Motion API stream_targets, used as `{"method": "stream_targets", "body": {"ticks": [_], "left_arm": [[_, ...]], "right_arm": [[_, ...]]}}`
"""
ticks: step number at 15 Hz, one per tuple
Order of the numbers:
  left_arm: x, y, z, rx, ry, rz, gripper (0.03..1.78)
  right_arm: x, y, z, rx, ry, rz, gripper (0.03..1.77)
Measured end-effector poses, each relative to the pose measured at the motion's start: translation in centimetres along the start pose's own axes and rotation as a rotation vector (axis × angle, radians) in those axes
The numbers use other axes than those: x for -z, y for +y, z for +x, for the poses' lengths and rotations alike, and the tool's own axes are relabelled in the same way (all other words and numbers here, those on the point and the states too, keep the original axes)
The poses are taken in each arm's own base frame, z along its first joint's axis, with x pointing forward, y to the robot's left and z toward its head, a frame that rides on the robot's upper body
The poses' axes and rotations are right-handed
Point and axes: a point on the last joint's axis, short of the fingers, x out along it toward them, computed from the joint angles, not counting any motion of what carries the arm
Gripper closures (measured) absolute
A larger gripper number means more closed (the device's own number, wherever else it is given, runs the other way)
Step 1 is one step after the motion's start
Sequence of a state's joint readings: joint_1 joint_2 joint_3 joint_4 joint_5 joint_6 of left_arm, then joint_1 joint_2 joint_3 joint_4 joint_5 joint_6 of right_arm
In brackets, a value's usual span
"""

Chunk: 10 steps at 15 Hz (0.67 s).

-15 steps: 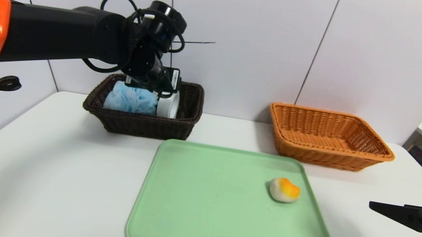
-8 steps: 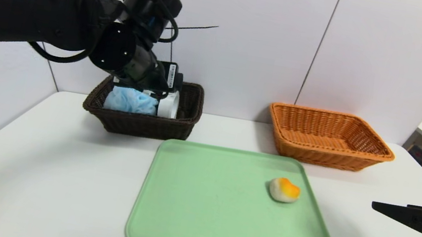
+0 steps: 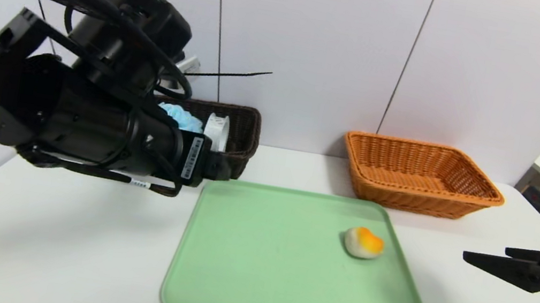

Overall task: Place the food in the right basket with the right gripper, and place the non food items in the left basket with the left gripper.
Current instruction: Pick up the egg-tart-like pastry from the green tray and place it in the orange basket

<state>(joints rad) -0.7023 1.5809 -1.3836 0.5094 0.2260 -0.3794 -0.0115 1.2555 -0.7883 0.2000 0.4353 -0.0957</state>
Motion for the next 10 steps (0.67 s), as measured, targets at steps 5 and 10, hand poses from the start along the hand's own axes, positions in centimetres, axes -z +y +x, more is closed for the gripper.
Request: {"method": "stream_targets", "body": {"ticks": [5, 10], "left_arm": [[1.3, -0.1, -1.2, 0.025, 0.010, 0.073, 0.13], [1.6, -0.1, -1.2, 0.032, 0.003, 0.085, 0.12]], "right_arm": [[-2.0, 0.8, 2.8, -0.082, 0.042, -0.058, 0.09], [-3.5, 2.1, 6.3, -0.173, 0.165, -0.196, 0.09]]}}
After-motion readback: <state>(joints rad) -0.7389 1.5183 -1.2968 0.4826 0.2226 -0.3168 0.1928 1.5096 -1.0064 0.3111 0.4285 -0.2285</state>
